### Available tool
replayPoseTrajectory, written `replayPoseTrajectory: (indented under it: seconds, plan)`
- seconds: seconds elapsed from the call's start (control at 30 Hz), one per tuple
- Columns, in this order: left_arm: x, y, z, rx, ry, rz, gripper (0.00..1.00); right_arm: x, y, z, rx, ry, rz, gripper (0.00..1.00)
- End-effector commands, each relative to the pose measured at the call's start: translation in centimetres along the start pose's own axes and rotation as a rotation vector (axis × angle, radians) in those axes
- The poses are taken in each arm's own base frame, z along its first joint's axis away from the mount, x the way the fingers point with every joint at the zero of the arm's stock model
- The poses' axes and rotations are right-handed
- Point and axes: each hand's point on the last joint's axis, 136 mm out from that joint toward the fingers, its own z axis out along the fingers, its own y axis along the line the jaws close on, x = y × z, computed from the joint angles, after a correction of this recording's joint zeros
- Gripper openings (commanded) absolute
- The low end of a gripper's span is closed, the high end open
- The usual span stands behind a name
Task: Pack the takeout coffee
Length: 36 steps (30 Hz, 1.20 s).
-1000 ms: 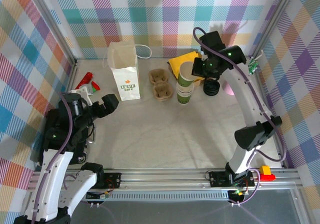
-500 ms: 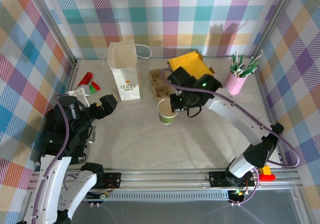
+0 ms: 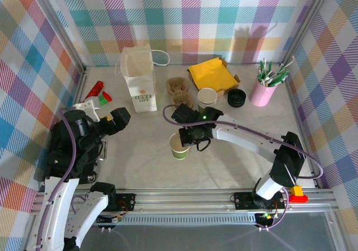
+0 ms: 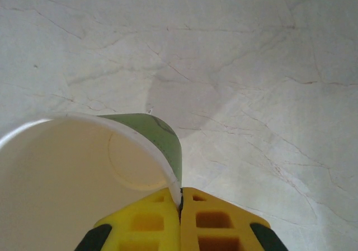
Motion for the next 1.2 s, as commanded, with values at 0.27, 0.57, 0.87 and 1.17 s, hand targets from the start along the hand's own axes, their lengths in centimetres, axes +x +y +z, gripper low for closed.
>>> replayPoseTrajectory:
  seconds: [0.27,0.57,0.87,1.17]
  plan:
    - [0.8,0.2,-0.1,0.0,0.018,0.001,1.0,0.2,-0.6,2.6,0.06,-0.025,0.029,0.05]
    - [0.5,0.3,-0.5,-0.013,0.009,0.007,1.0,-0.5,-1.2,3.1,0.091,-0.054,0.026,0.05]
    - [0.2,0.2,-0.7,-0.016,0.003,0.004,1.0,-0.6,-1.6,3.6,0.103,-0.045,0.034,0.18]
    - [-0.4,-0.5,-1.1,-0.001,-0.006,0.004,1.0,-1.0,-1.6,2.8,0.098,-0.055,0.033,0.31]
